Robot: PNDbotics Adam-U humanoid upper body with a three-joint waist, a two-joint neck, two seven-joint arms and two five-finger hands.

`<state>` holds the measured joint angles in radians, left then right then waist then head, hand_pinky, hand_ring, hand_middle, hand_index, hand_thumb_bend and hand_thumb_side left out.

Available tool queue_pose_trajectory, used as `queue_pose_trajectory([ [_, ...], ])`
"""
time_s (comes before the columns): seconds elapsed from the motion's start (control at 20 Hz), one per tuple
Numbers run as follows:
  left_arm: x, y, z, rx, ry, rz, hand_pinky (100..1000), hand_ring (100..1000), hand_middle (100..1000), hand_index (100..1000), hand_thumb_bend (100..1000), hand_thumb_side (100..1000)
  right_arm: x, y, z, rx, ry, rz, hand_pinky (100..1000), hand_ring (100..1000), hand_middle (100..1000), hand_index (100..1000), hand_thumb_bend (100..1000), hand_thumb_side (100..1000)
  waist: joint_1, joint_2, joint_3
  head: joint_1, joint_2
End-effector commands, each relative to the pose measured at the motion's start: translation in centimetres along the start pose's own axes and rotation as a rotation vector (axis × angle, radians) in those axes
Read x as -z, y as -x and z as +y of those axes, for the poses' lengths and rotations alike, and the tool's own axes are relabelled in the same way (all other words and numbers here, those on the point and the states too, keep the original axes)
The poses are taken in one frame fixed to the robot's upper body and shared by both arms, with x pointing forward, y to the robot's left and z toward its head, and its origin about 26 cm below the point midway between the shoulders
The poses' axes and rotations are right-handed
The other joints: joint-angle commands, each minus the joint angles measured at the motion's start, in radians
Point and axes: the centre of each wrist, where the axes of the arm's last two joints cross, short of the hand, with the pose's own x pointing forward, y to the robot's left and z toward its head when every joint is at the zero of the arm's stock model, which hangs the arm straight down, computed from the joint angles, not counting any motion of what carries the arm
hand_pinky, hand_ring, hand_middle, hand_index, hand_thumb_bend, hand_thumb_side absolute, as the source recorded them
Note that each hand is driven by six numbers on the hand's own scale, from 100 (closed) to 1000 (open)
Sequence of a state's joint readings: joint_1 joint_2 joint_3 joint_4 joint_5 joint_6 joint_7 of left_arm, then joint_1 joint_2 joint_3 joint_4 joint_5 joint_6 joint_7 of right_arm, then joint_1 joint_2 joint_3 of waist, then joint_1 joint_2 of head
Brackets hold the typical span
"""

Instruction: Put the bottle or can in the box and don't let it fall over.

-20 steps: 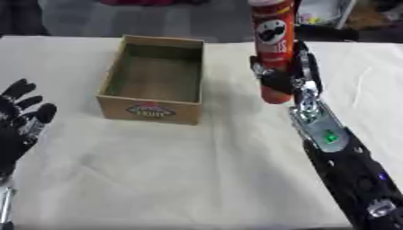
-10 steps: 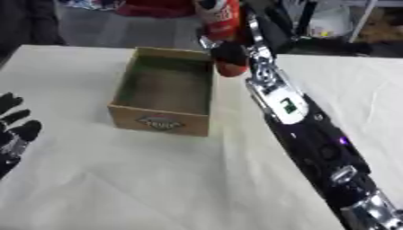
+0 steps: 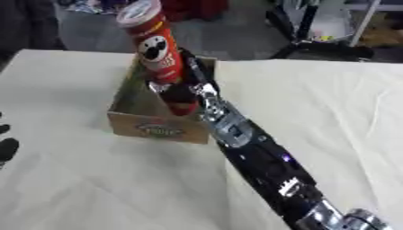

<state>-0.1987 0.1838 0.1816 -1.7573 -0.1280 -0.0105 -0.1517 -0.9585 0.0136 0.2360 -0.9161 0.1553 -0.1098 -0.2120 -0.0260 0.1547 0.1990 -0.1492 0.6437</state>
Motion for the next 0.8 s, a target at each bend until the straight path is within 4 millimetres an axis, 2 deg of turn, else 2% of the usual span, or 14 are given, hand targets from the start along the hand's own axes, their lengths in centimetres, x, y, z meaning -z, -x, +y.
queue_pose_trajectory([
  [0.05,0.3,-0.7,0.5,0.020,0.003,-0.026,755,852,874,959,777,626,0.3,-0.3,-0.5,-0.061,-0.026,-0.055,994,911,831,1000,541,341,-0.003,-0.001,-0.005,0.002,-0.014],
  [0.2,0.2,-0.7,0.6,0.023,0.001,-0.024,755,852,874,959,777,626,0.1,0.0,-1.1,-0.111,-0.030,-0.070,1000,924,851,1000,569,362,-0.004,-0.002,-0.015,0.007,-0.015],
  [0.4,0.0,-0.5,0.7,0.026,-0.004,-0.014,755,852,875,959,776,627,0.2,-0.5,-2.5,-0.199,-0.020,-0.093,1000,928,857,1000,568,340,-0.003,-0.005,-0.031,0.015,-0.012],
  [0.65,-0.4,-0.1,1.0,0.032,-0.019,0.004,755,851,875,959,776,628,0.2,-2.1,-5.8,-0.314,0.032,-0.145,1000,929,860,1000,556,339,-0.004,-0.014,-0.070,0.040,-0.008],
  [0.8,-0.7,0.1,1.2,0.037,-0.025,0.017,755,851,875,959,775,629,-0.5,-2.5,-8.0,-0.333,0.051,-0.155,998,916,852,1000,573,389,-0.007,-0.021,-0.099,0.058,-0.005],
])
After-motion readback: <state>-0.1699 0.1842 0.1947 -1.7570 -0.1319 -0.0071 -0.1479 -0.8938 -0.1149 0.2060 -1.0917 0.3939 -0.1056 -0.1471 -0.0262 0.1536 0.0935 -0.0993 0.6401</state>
